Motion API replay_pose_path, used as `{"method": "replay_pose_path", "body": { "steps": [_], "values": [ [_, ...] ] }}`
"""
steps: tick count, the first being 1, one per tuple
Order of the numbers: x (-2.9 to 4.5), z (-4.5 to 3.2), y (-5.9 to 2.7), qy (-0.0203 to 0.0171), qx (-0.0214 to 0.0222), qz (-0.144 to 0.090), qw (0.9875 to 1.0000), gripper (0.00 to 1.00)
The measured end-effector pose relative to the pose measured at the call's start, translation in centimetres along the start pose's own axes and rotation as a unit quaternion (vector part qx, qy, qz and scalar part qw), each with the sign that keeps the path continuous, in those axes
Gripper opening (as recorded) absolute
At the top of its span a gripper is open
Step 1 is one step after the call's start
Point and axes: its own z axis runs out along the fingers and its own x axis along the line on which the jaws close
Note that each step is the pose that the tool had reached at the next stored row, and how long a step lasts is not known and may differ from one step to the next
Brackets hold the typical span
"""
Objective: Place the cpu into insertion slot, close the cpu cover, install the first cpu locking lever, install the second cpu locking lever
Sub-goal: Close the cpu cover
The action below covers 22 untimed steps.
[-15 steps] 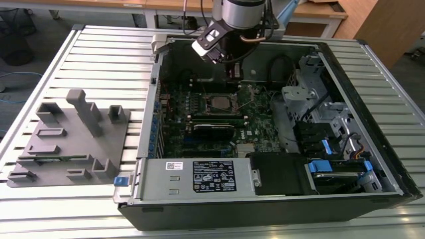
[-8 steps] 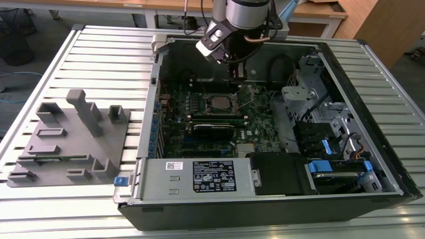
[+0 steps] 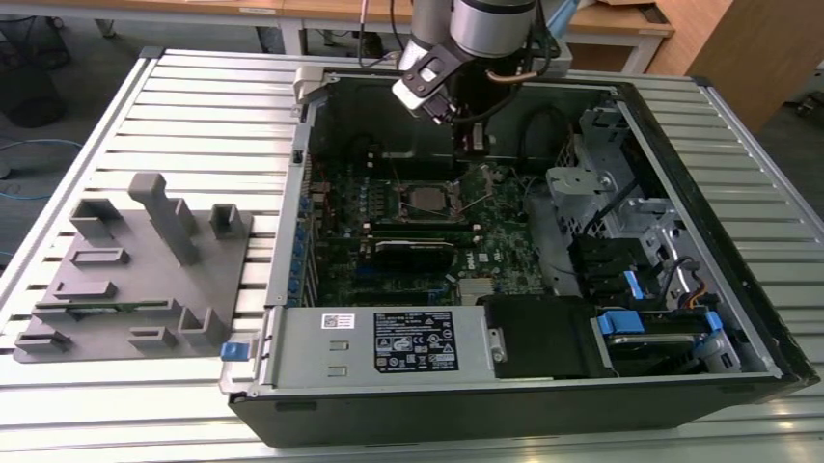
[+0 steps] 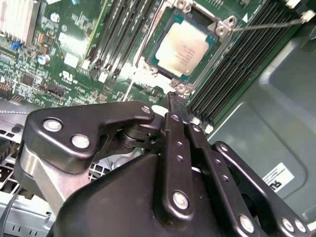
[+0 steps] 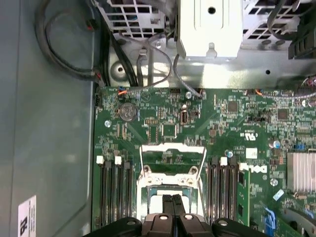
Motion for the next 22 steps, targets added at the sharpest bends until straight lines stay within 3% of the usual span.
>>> {"method": "replay_pose_path", "body": {
  "steps": [11,22],
  "values": [
    [0.0,0.08,2.35,0.0,0.0,0.0,1.0,0.11],
    [-0.01,0.18,4.16,0.0,0.0,0.0,1.0,0.11]
  ]
}}
